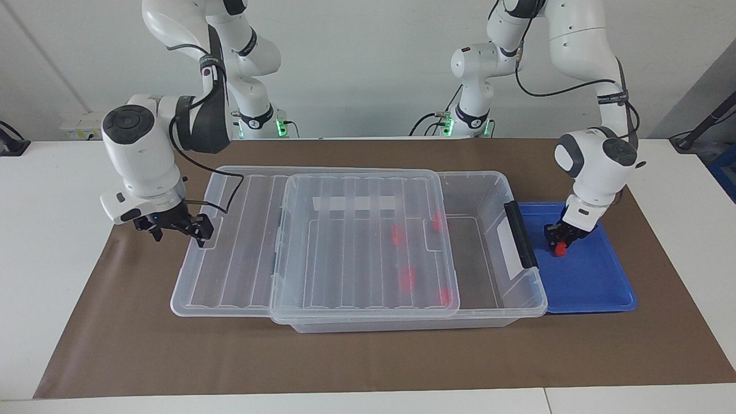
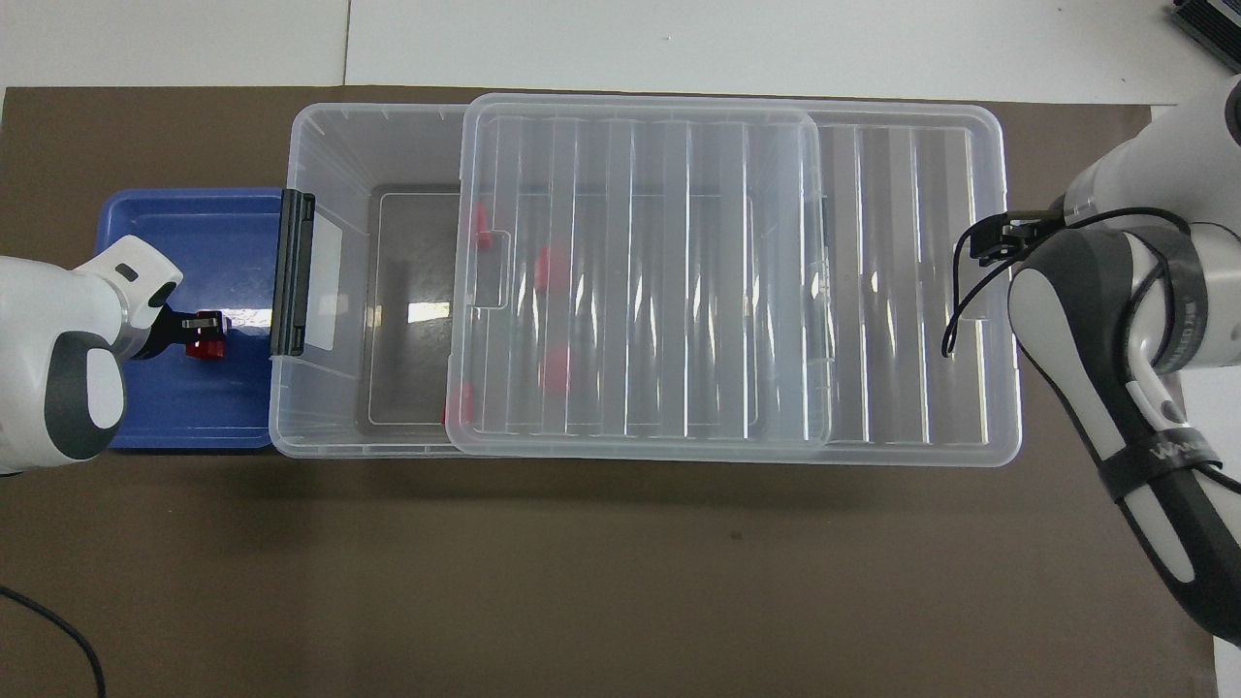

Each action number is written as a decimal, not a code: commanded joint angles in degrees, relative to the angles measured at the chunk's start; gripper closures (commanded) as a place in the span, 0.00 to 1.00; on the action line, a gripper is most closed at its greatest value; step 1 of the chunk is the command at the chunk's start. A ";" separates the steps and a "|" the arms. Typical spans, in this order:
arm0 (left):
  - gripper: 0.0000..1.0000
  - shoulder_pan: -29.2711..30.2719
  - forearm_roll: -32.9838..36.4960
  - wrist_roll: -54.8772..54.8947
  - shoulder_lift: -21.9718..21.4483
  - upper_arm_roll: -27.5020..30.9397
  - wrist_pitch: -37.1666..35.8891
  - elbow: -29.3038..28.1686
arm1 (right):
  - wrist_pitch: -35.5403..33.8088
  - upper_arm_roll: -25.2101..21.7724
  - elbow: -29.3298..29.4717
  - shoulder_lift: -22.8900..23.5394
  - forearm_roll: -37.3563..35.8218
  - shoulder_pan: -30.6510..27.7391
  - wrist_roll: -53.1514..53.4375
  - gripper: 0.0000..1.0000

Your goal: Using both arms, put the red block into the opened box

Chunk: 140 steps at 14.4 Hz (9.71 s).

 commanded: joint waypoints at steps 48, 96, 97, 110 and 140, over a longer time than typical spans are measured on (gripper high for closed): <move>0.00 -25.07 -0.28 -37.58 3.21 -1.00 -13.14 13.28 | -20.01 0.32 0.35 -16.97 9.71 -1.64 -2.15 0.00; 0.00 -9.69 -0.02 -14.91 -16.93 1.11 -47.98 25.51 | 8.99 0.94 -3.87 -0.79 19.20 9.07 -5.58 1.00; 0.00 -9.61 -0.02 -14.99 -16.93 1.11 -48.16 25.51 | 8.99 0.94 -3.95 -0.79 20.60 9.43 -5.58 1.00; 0.00 -10.40 -0.02 -15.08 -16.93 1.19 -47.98 25.51 | 7.32 0.06 -3.34 -1.58 20.01 8.64 -4.53 0.00; 0.00 -9.69 -0.02 -12.44 -16.93 1.11 -49.48 26.30 | -27.04 -1.00 6.42 -16.35 8.92 -0.33 -6.20 0.00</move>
